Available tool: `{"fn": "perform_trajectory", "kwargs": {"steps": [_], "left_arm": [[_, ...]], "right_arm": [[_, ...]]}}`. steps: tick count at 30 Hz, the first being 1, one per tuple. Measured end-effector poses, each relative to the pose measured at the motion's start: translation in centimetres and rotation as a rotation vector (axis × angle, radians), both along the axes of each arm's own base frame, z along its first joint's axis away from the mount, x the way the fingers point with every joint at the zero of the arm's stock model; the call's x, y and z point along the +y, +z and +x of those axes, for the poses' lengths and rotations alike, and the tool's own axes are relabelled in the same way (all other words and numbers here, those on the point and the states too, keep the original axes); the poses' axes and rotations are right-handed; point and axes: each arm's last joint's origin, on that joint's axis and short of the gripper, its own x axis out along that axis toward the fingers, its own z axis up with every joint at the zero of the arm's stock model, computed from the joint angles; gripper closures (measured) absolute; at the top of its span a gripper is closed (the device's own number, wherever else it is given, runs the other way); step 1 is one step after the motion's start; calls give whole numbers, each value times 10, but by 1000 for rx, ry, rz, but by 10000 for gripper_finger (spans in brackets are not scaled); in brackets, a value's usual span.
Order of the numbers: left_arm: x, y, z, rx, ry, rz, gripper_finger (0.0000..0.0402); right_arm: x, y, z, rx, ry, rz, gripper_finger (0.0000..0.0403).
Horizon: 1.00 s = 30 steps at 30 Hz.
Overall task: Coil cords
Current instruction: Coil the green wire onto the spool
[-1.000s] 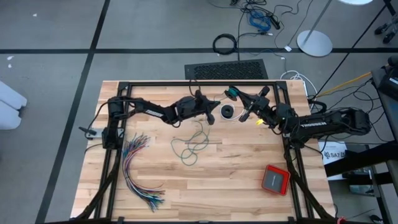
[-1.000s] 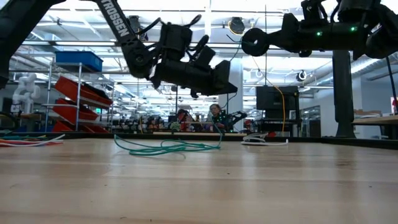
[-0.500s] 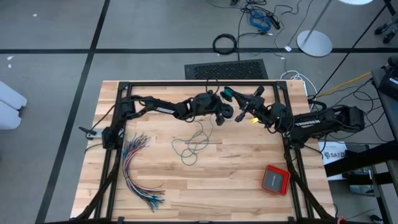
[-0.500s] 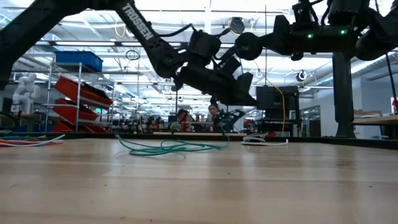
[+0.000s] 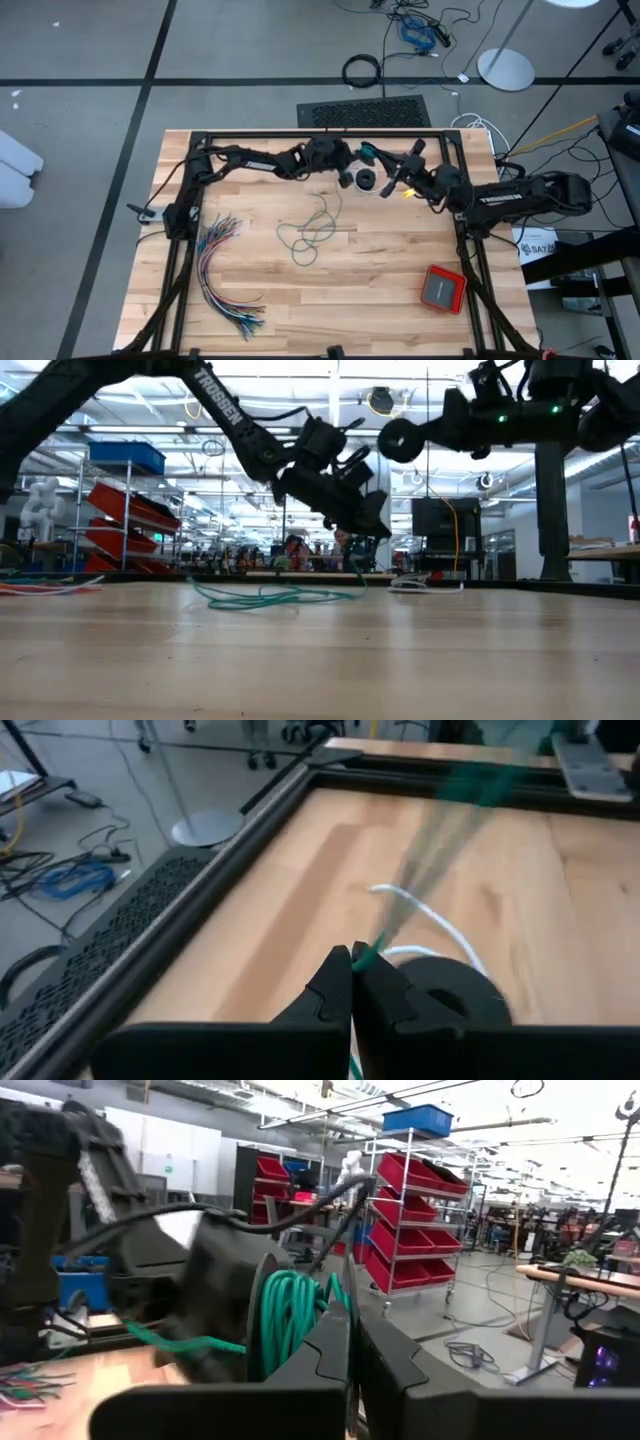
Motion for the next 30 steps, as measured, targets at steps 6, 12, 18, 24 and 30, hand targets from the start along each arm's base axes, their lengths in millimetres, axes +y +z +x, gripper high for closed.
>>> {"fn": "perform_trajectory", "kwargs": {"steps": [6, 12, 18, 24, 30], "left_arm": [[15, 6, -7, -17, 15, -3, 401], [15, 8, -6, -44, -6, -28, 401], [0, 14, 3, -62, -47, -16, 402], [-11, 24, 13, -78, -48, 2, 402], [-19, 25, 16, -63, -13, 14, 402]], "right_arm": [[2, 3, -9, 50, -2, 18, 403], [4, 13, -14, -26, 18, 16, 403], [-2, 14, -6, -74, 34, 58, 403], [-10, 11, 13, -113, -49, 61, 403], [-17, 12, 31, -65, -126, 31, 403]]}}
